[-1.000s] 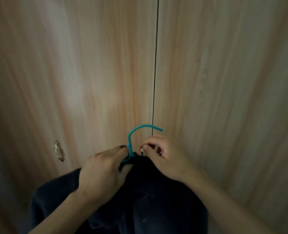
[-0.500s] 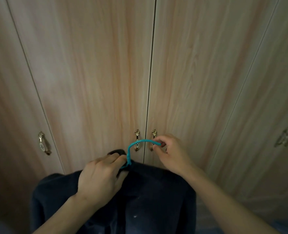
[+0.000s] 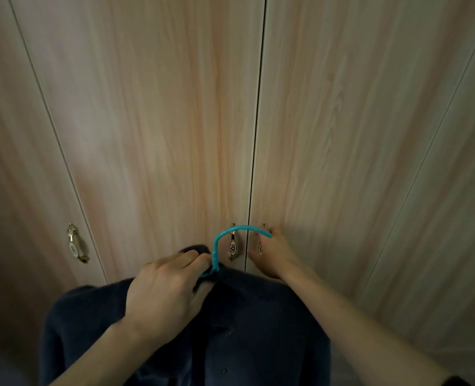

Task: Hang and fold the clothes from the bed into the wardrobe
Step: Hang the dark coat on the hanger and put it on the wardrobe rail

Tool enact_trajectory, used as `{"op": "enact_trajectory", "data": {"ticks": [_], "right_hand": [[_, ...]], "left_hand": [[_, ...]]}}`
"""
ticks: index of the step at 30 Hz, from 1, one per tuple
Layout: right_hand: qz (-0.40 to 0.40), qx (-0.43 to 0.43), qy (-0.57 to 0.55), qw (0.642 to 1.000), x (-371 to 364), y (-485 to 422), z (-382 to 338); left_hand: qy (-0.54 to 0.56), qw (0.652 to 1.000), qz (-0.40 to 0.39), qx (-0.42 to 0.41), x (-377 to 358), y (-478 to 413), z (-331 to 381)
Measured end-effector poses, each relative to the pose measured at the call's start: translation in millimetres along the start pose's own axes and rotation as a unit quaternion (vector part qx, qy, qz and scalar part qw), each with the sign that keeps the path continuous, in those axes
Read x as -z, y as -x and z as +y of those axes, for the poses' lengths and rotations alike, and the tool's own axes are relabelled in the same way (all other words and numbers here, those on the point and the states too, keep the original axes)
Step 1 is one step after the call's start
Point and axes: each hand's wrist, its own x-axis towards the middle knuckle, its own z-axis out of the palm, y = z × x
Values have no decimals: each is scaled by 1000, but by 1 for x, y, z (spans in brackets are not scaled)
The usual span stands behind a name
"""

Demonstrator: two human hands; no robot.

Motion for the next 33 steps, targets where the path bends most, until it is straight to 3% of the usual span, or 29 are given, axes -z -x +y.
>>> {"op": "enact_trajectory", "data": {"ticks": [4, 11, 20, 33], "right_hand": [[-41, 3, 12, 999, -48, -50, 41], [-18, -46, -48, 998, -23, -28, 12], [-24, -6, -21, 999, -24, -34, 22], [74, 32, -80, 994, -46, -20, 40]], "left_hand": [[-9, 1000, 7, 5, -12, -3, -1], [3, 1000, -9, 28, -30, 4, -10], [-5, 999, -14, 50, -54, 7, -19], [-4, 998, -42, 53, -62, 35, -20]]}}
